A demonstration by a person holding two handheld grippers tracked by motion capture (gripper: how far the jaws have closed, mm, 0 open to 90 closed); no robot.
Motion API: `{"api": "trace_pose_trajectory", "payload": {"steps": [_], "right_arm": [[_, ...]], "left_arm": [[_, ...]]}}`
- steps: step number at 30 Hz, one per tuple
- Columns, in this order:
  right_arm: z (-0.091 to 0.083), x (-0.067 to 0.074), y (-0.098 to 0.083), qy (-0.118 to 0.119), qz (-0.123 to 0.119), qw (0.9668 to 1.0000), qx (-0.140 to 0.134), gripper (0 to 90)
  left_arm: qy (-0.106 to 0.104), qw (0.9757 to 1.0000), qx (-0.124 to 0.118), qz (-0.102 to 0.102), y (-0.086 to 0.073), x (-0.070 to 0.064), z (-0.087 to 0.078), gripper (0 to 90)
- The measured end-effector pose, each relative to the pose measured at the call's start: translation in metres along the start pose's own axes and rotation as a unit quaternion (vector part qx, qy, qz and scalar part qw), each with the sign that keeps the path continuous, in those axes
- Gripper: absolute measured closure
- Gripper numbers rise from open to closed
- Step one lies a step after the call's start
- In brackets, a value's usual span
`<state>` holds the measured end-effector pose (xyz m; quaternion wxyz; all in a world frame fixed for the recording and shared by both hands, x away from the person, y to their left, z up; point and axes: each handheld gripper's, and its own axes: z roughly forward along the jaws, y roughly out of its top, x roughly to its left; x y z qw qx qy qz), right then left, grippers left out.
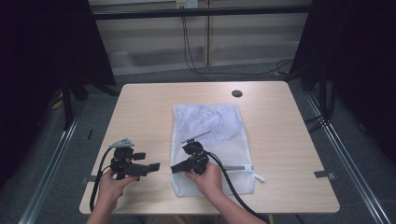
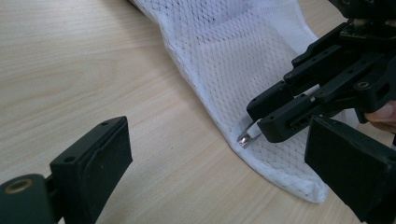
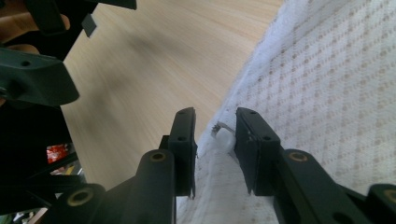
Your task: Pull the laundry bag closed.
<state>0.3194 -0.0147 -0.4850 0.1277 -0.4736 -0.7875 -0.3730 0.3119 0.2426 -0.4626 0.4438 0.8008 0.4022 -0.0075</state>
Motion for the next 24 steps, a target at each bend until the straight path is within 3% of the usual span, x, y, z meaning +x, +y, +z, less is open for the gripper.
{"api": "trace_pose_trajectory", "payload": {"steps": [17, 24], "right_arm": [[0.015, 0.000, 0.001, -0.018, -0.010, 0.9996, 0.018, 83.5], [0.013, -0.001, 0.002, -0.021, 0.000, 0.9996, 0.018, 86.2]], "left_arm": [[0.001, 1.0000, 0.006, -0.001, -0.001, 0.001, -0.002, 7.4], [-0.013, 0.9999, 0.004, -0.005, -0.001, 0.001, -0.001, 8.1]]}}
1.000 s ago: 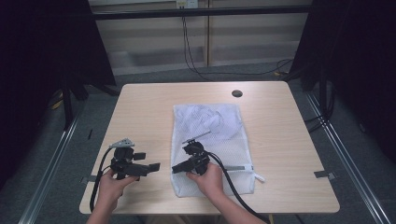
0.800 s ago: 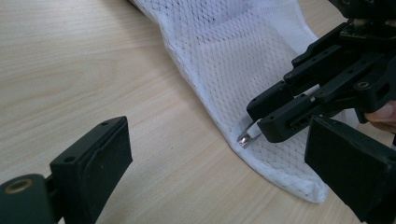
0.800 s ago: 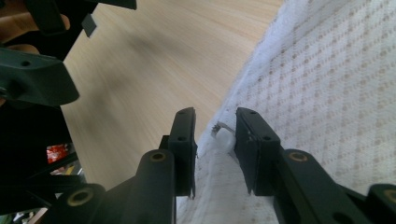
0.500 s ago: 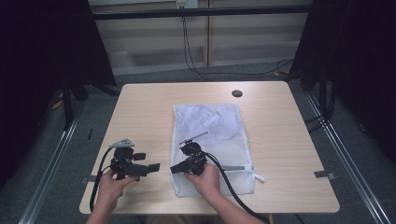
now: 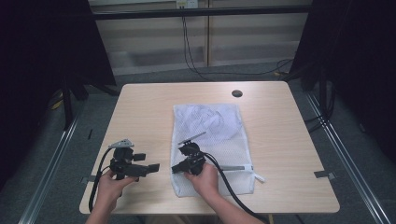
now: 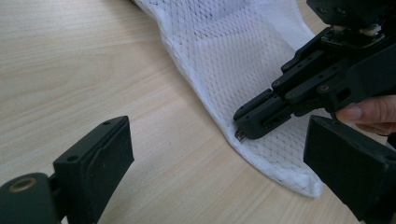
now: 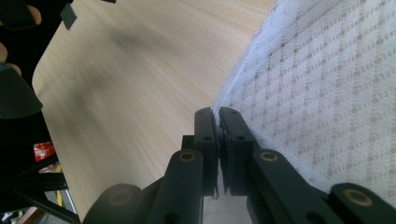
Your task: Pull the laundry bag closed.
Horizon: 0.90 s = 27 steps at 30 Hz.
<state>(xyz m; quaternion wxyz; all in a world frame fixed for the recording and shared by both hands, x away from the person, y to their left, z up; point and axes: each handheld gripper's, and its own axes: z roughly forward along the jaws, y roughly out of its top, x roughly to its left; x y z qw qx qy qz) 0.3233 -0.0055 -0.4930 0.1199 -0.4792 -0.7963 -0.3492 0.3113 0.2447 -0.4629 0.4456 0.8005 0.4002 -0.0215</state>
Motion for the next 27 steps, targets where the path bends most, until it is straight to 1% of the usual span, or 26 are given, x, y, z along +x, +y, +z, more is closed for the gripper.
{"api": "trace_pose_trajectory", "payload": {"steps": [1, 4, 6, 8, 10, 12, 14, 15, 17, 19, 23, 25, 27], "right_arm": [[-0.001, 0.000, 0.001, 0.005, 0.005, 1.0000, -0.001, 86.3], [-0.006, 0.000, 0.002, 0.011, 0.011, 0.9998, -0.009, 86.3], [-0.011, -0.001, 0.002, 0.015, 0.010, 0.9998, -0.013, 86.3], [-0.012, -0.002, 0.003, 0.017, 0.008, 0.9997, -0.015, 86.4], [-0.016, -0.003, 0.003, 0.020, 0.013, 0.9995, -0.019, 86.4], [-0.022, -0.003, 0.004, 0.024, 0.019, 0.9992, -0.027, 86.4], [-0.023, -0.004, 0.004, 0.024, 0.018, 0.9991, -0.031, 86.4], [-0.025, -0.004, 0.004, 0.023, 0.020, 0.9991, -0.031, 86.5], [-0.028, -0.005, 0.005, 0.026, 0.022, 0.9989, -0.033, 86.7], [-0.030, -0.006, 0.005, 0.027, 0.023, 0.9987, -0.036, 86.8], [-0.035, -0.007, 0.006, 0.029, 0.028, 0.9984, -0.039, 86.9], [-0.037, -0.008, 0.006, 0.031, 0.029, 0.9983, -0.041, 86.8], [-0.039, -0.009, 0.007, 0.034, 0.031, 0.9980, -0.045, 86.8]], "left_arm": [[-0.001, 1.0000, 0.000, -0.001, 0.000, 0.000, 0.000, 8.2], [-0.007, 1.0000, 0.000, -0.001, 0.000, -0.001, 0.001, 8.2], [-0.008, 1.0000, 0.000, -0.003, 0.000, -0.002, 0.002, 7.9], [-0.011, 0.9999, 0.000, -0.004, 0.000, -0.002, 0.002, 8.1], [-0.017, 0.9998, 0.000, -0.006, 0.000, -0.002, 0.003, 8.2], [-0.023, 0.9997, 0.002, -0.009, -0.001, -0.003, 0.005, 8.4], [-0.030, 0.9995, 0.009, -0.007, -0.001, -0.004, 0.008, 8.3], [-0.034, 0.9993, 0.009, -0.012, -0.001, -0.005, 0.010, 7.9], [-0.037, 0.9992, 0.015, -0.008, -0.002, -0.006, 0.013, 7.2], [-0.040, 0.9990, 0.016, -0.014, -0.002, -0.008, 0.015, 6.5], [-0.058, 0.9980, 0.015, -0.021, -0.001, -0.008, 0.017, 5.6], [-0.063, 0.9975, 0.014, -0.028, -0.002, -0.008, 0.019, 5.2], [-0.069, 0.9970, 0.019, -0.030, -0.002, -0.008, 0.021, 5.1]]}}
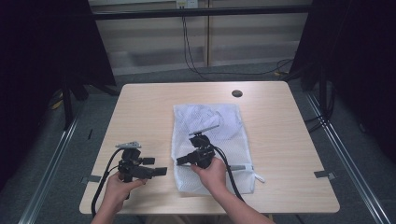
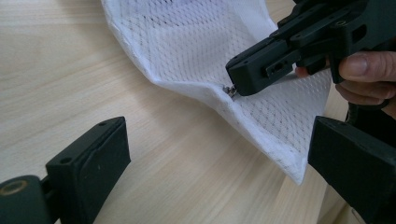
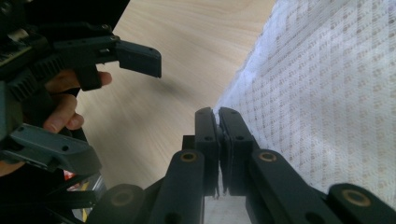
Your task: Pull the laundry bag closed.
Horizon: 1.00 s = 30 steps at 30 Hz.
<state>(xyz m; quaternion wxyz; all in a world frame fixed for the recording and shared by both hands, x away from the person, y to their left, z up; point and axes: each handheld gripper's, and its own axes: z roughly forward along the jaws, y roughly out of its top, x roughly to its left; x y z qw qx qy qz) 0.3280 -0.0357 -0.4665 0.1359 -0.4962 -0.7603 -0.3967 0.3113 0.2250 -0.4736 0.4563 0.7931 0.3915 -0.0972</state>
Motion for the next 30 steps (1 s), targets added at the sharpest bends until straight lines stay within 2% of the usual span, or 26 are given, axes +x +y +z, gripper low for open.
{"api": "trace_pose_trajectory", "payload": {"steps": [2, 5, 6, 11, 14, 25, 30], "right_arm": [[-0.002, 0.000, 0.001, 0.003, 0.003, 1.0000, -0.002, 86.8], [-0.003, 0.000, 0.001, 0.003, 0.003, 1.0000, -0.004, 86.9], [-0.004, 0.000, 0.001, 0.004, 0.001, 1.0000, -0.005, 86.8], [-0.004, 0.002, 0.002, 0.007, 0.000, 1.0000, -0.007, 86.9], [-0.004, 0.003, 0.002, 0.007, 0.000, 0.9999, -0.009, 86.9], [-0.005, 0.006, 0.003, 0.006, -0.006, 0.9999, -0.013, 86.9], [-0.006, 0.008, 0.003, 0.004, -0.008, 0.9998, -0.015, 86.9]], "left_arm": [[-0.003, 0.9999, 0.000, -0.012, 0.000, 0.000, 0.002, 6.2], [-0.034, 0.9990, -0.010, -0.028, -0.002, 0.001, 0.005, 6.2], [-0.035, 0.9989, -0.007, -0.031, -0.002, 0.001, 0.006, 7.3], [-0.033, 0.9988, 0.012, -0.033, -0.003, 0.000, 0.012, 11.5], [-0.034, 0.9983, 0.020, -0.043, -0.003, -0.001, 0.016, 14.2], [-0.032, 0.9978, 0.021, -0.054, -0.001, -0.006, 0.028, 22.8], [-0.018, 0.9985, 0.015, -0.049, 0.002, -0.010, 0.031, 29.5]]}}
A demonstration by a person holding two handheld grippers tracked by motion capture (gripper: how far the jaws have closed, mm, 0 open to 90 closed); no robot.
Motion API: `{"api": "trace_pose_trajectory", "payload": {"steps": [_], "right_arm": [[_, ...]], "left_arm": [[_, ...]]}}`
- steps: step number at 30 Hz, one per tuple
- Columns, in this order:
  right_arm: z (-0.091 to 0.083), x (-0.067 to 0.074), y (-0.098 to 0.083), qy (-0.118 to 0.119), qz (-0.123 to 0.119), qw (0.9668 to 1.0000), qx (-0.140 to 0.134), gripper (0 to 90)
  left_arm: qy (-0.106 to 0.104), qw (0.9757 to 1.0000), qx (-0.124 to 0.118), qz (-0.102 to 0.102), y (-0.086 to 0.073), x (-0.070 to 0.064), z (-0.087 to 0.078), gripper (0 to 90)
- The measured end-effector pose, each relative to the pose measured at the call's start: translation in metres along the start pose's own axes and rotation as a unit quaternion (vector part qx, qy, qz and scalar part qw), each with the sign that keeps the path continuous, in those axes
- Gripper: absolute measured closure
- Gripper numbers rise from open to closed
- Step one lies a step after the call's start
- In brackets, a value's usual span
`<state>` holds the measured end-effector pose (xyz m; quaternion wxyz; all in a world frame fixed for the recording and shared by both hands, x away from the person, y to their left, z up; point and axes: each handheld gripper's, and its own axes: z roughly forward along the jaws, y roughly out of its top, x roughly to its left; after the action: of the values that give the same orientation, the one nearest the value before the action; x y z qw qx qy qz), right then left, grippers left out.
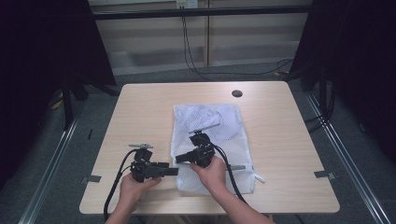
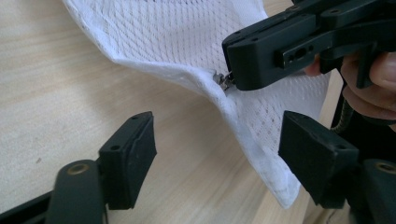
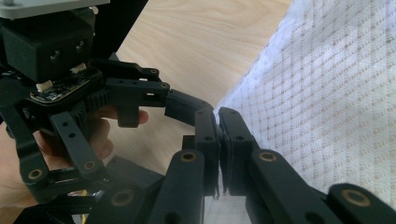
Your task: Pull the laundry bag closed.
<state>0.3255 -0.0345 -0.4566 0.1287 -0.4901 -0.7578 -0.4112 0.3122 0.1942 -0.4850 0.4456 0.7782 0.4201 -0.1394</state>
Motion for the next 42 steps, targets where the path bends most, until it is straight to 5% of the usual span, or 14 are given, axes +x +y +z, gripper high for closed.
{"api": "trace_pose_trajectory", "payload": {"steps": [16, 20, 42], "right_arm": [[0.000, 0.002, -0.001, -0.003, -0.009, 1.0000, 0.000, 86.8], [0.000, 0.002, -0.001, -0.005, -0.009, 0.9999, 0.001, 86.8], [0.000, 0.005, -0.001, -0.006, -0.011, 0.9999, -0.002, 86.8]], "left_arm": [[0.016, 0.9998, 0.010, 0.004, 0.002, -0.006, 0.012, 48.9], [0.006, 0.9998, 0.007, -0.018, 0.003, -0.006, 0.013, 51.7], [0.018, 0.9998, 0.008, -0.007, 0.004, -0.012, 0.022, 66.4]]}}
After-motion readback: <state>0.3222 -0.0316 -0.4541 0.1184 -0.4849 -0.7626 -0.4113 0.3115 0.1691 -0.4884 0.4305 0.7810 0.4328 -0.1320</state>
